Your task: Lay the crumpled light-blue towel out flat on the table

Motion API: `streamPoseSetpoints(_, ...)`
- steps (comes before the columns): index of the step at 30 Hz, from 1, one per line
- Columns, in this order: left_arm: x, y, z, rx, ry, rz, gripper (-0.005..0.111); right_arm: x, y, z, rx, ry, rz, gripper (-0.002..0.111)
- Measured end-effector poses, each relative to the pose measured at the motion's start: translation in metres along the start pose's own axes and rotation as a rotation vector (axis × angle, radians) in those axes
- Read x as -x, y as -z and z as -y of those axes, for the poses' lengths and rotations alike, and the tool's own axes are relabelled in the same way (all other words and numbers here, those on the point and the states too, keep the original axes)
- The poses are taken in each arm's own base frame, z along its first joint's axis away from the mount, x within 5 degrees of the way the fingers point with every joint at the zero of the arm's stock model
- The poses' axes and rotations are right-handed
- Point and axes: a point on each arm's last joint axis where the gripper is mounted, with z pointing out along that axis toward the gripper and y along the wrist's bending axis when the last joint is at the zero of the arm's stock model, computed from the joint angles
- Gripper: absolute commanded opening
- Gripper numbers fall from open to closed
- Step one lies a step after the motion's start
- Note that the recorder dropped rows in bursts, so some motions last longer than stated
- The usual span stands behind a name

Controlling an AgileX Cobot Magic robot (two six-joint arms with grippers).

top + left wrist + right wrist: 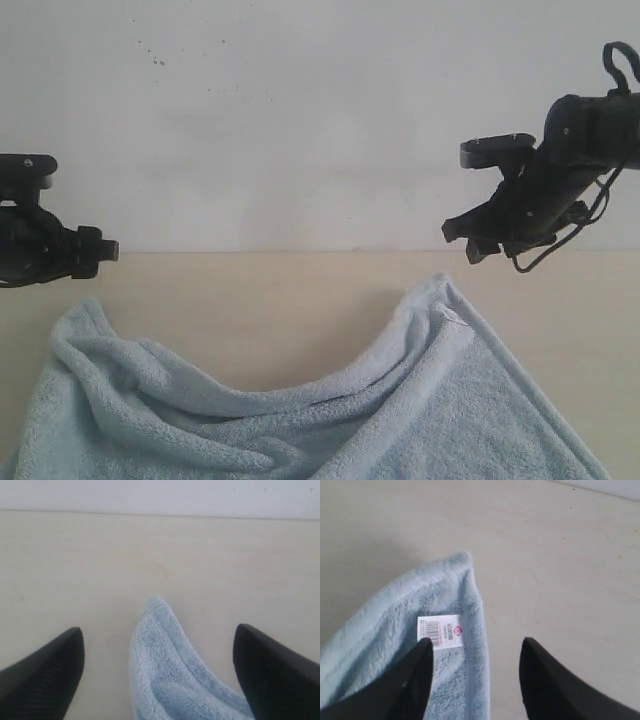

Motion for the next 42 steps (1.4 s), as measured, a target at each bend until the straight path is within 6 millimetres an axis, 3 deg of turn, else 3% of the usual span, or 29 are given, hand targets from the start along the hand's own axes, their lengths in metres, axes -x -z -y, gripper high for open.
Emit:
streamPoseSetpoints(5, 0.008, 0.039, -0.014, 0.027, -0.009, 0.056, 0.075, 0.001, 0.034, 0.007, 0.02, 0.006, -0.016, 0.047)
streamPoseSetpoints(9, -0.009, 0.065, -0.026, 0.049, -0.024, 0.047, 0.075, -0.02, 0.054, 0.009, 0.061, 0.017, -0.087, 0.045)
streamPoseSetpoints(11, -0.023, 0.073, -0.031, 0.054, -0.033, 0.023, 0.074, -0.041, 0.059, 0.006, 0.082, 0.024, -0.136, 0.032)
streamPoseSetpoints(14, -0.047, 0.082, -0.037, 0.062, -0.047, -0.024, 0.071, -0.071, 0.063, 0.001, 0.096, 0.02, -0.17, 0.001)
streamPoseSetpoints(17, -0.061, 0.092, -0.042, 0.066, -0.049, -0.043, 0.069, -0.1, 0.067, -0.002, 0.089, 0.019, -0.177, 0.001)
streamPoseSetpoints(21, -0.065, 0.103, -0.043, 0.037, -0.028, -0.027, 0.069, -0.135, 0.061, -0.006, 0.093, 0.015, -0.228, 0.001)
streamPoseSetpoints(26, -0.071, 0.114, -0.045, 0.007, -0.02, -0.012, 0.068, -0.163, 0.048, -0.008, 0.088, 0.004, -0.256, 0.001)
streamPoseSetpoints(33, -0.069, 0.121, -0.046, -0.002, -0.002, 0.01, 0.068, -0.168, 0.041, -0.011, 0.114, -0.007, -0.233, 0.001)
streamPoseSetpoints(42, -0.069, 0.121, -0.046, -0.002, 0.001, 0.01, 0.068, -0.183, 0.012, -0.012, 0.143, -0.012, -0.33, 0.001)
